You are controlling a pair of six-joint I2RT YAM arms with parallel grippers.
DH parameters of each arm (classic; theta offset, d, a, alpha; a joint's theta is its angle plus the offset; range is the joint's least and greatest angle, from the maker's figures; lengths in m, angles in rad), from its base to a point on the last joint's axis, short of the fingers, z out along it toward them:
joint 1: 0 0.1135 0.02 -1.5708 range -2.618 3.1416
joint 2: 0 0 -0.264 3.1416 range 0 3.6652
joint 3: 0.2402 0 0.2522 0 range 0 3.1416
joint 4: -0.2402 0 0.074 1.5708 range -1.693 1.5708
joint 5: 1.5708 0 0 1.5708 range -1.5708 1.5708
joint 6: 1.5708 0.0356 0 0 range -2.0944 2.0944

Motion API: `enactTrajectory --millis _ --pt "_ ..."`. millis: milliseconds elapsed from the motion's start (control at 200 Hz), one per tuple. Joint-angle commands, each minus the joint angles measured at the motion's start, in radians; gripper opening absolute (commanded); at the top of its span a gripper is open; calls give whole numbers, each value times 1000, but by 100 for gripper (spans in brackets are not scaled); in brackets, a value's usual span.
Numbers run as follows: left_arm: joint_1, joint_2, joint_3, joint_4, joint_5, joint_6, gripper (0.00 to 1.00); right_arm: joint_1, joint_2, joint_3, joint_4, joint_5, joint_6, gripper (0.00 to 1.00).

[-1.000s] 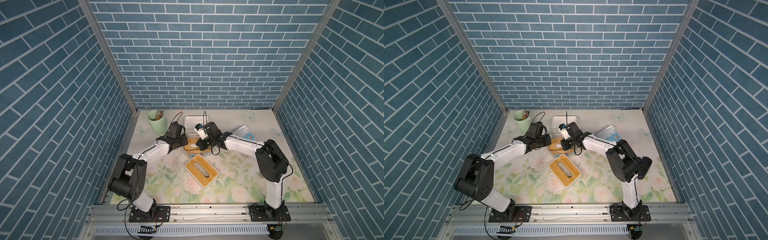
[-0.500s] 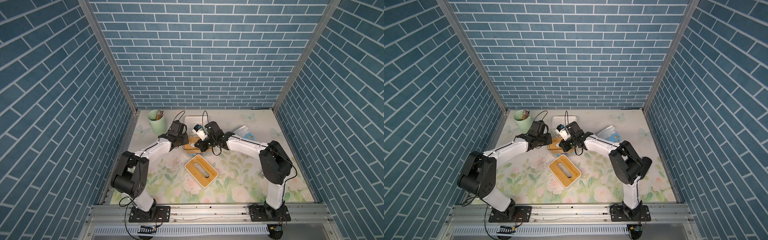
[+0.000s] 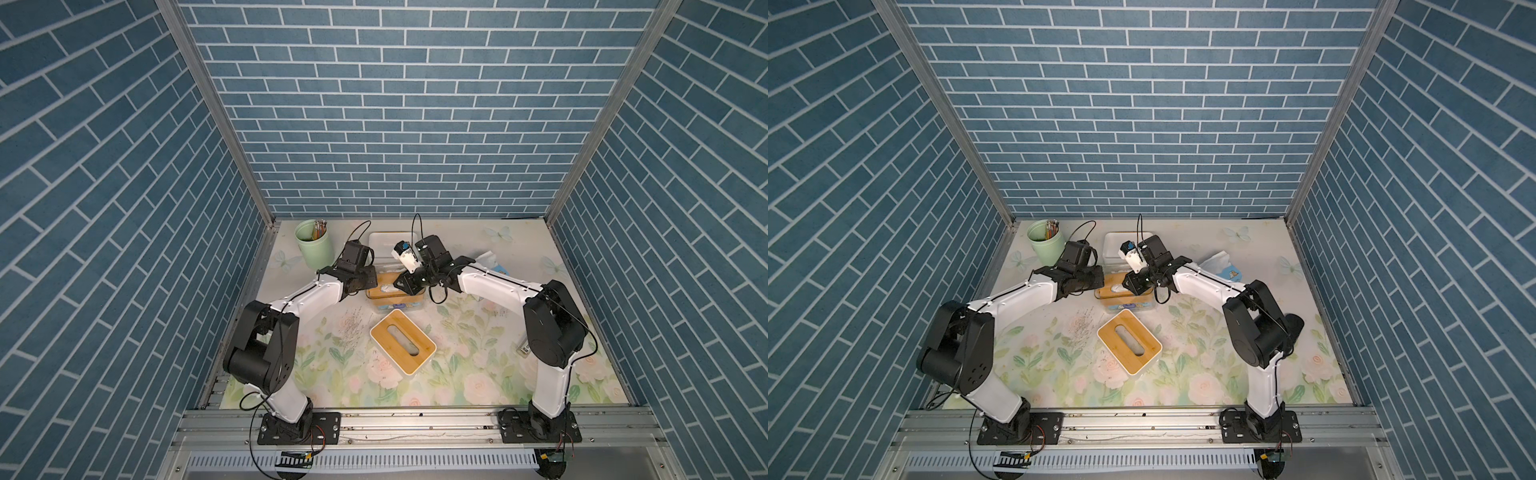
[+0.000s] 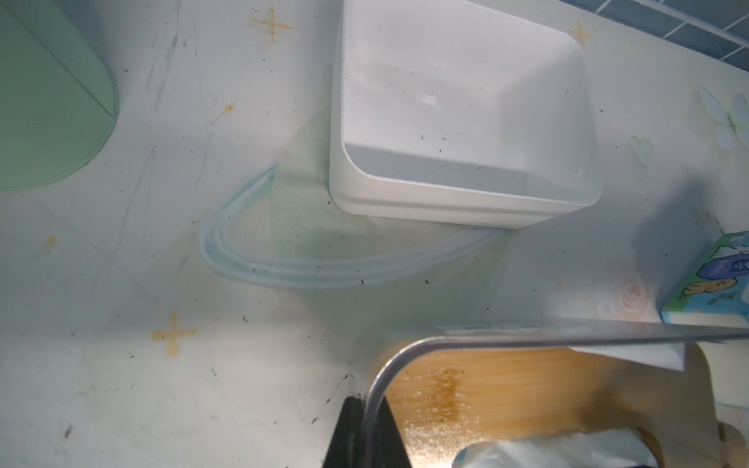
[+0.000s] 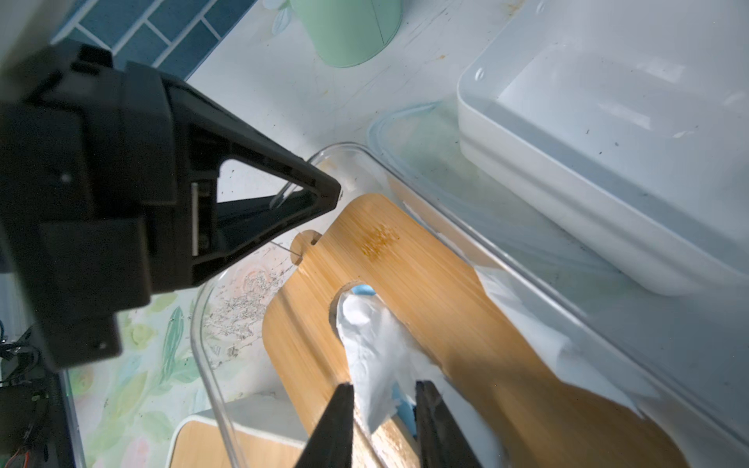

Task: Put the tissue paper into the tissue box
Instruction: Pull the paper towel from the tissue box.

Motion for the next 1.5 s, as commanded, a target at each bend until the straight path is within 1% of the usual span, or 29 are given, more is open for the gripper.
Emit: enactTrajectory --millis 0,210,420,455,540,680,740,865,1090,1240,1380,1395,1425,1495 --pt "2 3 28 20 26 -13 0 1 30 30 -50 29 5 33" --pt "-5 7 37 22 12 -16 0 2 76 61 -57 -28 26 34" --pt "-14 1 48 23 -17 -21 0 3 108 70 -67 -48 33 32" --pt "-17 2 52 21 -25 -20 0 3 111 71 -64 -50 33 30" --pt "-28 11 64 14 -46 -15 0 2 118 69 -32 -77 44 21" --pt "-40 25 78 8 -90 -9 0 0 126 63 27 -188 69 4" --pt "-43 28 82 7 -108 -8 0 0 121 53 49 -223 77 0" --pt "-51 39 95 4 -130 -4 0 0 101 44 67 -264 83 0" --pt "-70 61 127 -22 -181 15 0 0 81 40 75 -294 86 0" --pt "-69 67 134 -28 -193 19 0 0 73 36 60 -286 76 0" --pt "-70 67 134 -29 -191 19 0 -3 72 43 38 -232 81 0" --pt "-69 67 134 -28 -190 19 0 -6 72 43 37 -226 83 1" --pt "-70 66 134 -29 -188 19 0 -10 76 49 35 -217 90 9" --pt "-71 64 131 -29 -185 19 0 -14 80 55 34 -212 98 21"
